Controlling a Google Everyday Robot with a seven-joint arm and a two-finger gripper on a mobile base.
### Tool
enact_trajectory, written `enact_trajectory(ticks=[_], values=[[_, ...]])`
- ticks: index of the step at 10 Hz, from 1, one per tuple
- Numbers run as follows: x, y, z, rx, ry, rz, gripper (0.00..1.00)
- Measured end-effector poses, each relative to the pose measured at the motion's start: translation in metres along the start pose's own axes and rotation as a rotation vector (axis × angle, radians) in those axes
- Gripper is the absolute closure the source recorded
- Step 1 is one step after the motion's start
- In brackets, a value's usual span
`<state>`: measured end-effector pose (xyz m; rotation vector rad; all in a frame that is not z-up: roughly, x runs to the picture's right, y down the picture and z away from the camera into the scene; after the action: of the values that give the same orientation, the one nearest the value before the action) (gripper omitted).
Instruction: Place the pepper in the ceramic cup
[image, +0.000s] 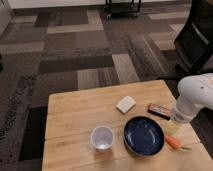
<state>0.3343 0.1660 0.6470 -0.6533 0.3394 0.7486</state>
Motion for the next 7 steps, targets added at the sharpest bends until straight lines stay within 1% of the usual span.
enact_trajectory(ticks=[5,7], values=[[-0.0029,0.0007,-0.0002,0.000,-0.002,-0.005,0.35],[0.0046,-0.0003,0.0074,-0.005,0.015,0.002,0.35]])
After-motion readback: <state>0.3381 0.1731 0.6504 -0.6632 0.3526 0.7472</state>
